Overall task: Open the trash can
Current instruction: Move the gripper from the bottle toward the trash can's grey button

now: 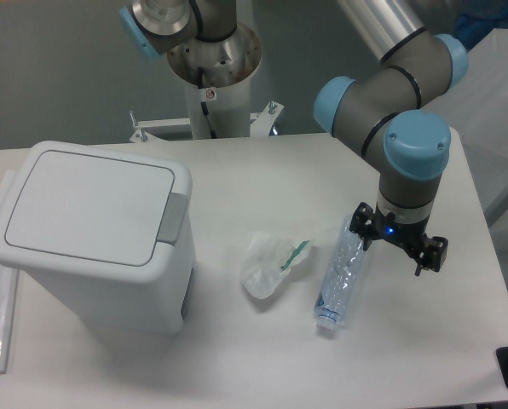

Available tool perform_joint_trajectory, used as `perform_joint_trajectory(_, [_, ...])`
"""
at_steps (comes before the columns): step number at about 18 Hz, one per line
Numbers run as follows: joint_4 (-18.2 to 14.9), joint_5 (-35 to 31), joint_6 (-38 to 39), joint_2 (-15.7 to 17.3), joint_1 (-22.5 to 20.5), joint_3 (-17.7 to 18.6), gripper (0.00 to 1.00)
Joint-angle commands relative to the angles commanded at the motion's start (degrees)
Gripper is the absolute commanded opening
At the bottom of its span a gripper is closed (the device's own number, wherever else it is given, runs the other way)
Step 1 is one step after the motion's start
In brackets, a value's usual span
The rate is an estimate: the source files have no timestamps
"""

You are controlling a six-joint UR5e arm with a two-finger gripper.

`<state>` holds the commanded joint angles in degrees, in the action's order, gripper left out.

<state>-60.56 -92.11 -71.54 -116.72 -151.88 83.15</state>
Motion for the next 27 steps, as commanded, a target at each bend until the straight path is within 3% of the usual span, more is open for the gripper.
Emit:
perform_joint_trajectory(7, [0.00, 5.17, 4.65, 0.79, -0.09, -0.18, 1.00])
perform_joint_trajectory(12, [0.17, 10.97, 17.37, 1.31, 0.09, -0.09, 1.00])
perform_joint_trajectory(19, [0.17, 23.10, 36.63, 6.59, 2.19, -0.35, 1.00])
perform_joint_trajectory(27, [0.35, 26.10, 51.31, 12.12, 6.68, -1.41, 1.00])
